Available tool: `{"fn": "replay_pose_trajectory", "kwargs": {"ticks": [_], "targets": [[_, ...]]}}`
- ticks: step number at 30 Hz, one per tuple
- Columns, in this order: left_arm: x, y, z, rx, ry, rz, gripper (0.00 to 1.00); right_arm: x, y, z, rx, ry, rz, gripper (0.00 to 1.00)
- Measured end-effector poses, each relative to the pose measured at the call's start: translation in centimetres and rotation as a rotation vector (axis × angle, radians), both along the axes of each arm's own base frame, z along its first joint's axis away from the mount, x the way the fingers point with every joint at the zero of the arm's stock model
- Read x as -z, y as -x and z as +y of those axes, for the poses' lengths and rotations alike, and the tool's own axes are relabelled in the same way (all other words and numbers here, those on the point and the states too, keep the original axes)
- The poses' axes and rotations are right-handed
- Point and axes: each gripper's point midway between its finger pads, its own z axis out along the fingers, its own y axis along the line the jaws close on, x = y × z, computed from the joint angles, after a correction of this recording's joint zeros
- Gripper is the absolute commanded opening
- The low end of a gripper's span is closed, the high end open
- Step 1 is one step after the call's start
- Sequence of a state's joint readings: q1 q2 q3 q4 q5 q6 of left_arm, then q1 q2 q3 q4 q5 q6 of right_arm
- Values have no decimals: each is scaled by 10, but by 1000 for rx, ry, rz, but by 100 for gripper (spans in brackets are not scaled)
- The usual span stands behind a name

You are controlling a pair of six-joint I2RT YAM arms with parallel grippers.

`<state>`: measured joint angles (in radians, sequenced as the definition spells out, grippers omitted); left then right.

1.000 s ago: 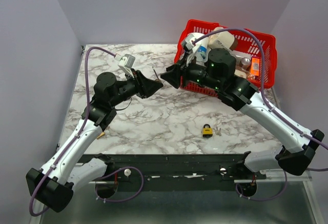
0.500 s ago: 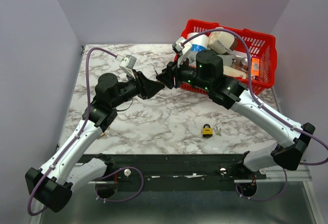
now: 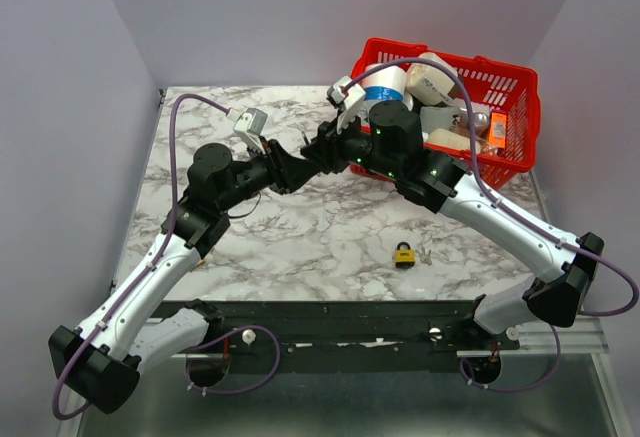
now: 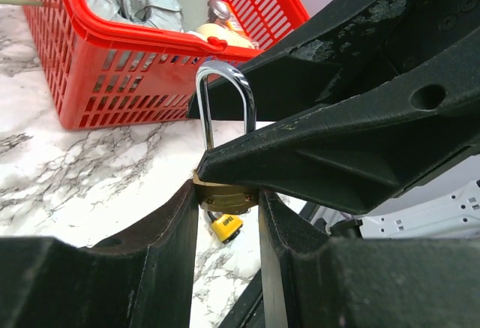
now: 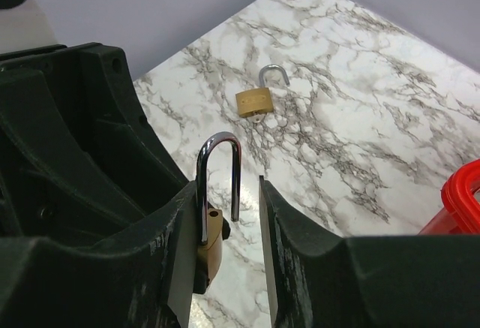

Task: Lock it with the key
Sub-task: Lock the lock.

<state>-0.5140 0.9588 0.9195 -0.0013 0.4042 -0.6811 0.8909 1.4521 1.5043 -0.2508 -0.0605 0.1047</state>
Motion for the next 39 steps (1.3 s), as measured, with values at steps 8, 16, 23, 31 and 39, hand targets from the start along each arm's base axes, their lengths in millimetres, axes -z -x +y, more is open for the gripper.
{"fn": "replay_pose_trajectory", "kwargs": {"ticks": [8, 16, 23, 31, 39], "targets": [[2, -4, 2, -31, -7, 8, 12, 1, 3, 4, -3, 2, -8, 1], [5, 1, 0, 17, -42, -31, 75, -1, 4, 3, -8, 9, -22, 1], [20, 42, 4, 205, -148, -72, 88, -9, 8, -14, -29, 23, -71, 1], [20, 76, 39, 277, -251, -237, 70, -6, 58, -40, -233, 77, -184, 1], [-38, 84, 33, 425, -267, -498, 55, 19, 110, -48, -524, 173, -210, 1]]}}
